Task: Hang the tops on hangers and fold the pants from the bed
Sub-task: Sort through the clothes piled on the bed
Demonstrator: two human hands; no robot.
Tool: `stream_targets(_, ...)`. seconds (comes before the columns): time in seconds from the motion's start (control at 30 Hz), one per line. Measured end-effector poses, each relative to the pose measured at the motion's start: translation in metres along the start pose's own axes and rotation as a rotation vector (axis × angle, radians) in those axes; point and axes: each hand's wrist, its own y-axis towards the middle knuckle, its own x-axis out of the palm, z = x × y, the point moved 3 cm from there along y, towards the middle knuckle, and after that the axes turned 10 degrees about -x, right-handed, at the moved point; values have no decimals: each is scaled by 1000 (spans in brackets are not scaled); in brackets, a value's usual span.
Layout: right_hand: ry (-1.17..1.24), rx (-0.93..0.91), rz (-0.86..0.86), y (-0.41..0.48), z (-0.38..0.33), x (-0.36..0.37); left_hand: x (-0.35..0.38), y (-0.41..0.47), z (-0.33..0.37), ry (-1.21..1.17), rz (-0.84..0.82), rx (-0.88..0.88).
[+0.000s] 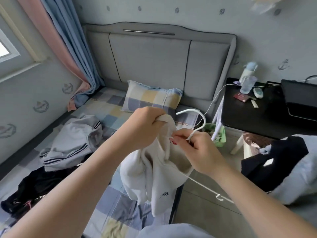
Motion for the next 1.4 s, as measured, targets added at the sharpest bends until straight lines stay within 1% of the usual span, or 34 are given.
stream_targets(0.1,57,-76,2,-2,-5,-14,2,-2,-1,35,-33,4)
stream_targets(0.17,91,-90,-37,-4,-5,-22,-1,-4,0,18,-51,29)
stream_targets(0.3,23,-13,-257,2,11,2,5,-7,9,-103,-92,49)
stream_targets(0.33,42,4,-270,1,16,11,9,-7,9,-125,-90,37)
stream_targets(0.4,194,53,-190,-6,24,21,16,-6,2,-150,-109,-22)
stream_targets(0.47,360,96,-80,-12,28,22,23,-8,-7,-129,-172,-97)
stream_targets(0.53,414,88,-41,-14,29,21,29,-11,-13,-68,-218,-130)
stream_targets(0.7,517,105,-20,-15,31,18,22,-26,-25,20,-218,-59)
stream_targets(0.73,516,108,-13,-15,31,13,18,-31,-31,127,-188,-30)
stream_targets(0.8,516,102,-4,-14,32,1,10,-39,-41,405,-43,55)
stream_targets(0.83,510,91,-12,-13,32,-4,5,-42,-45,454,28,104)
stream_targets(0.87,489,75,-26,-11,32,-8,1,-46,-50,430,78,148)
stream_targets(0.93,404,31,-56,-8,29,-16,-4,-50,-59,297,140,201)
stream_targets(1.07,211,15,-72,1,24,-32,0,-55,-63,166,161,255)
stream_targets(1.23,122,-42,-66,1,18,-31,10,-61,-61,105,145,265)
stream_targets(1.4,80,-61,-48,3,9,-31,20,-60,-54,107,167,282)
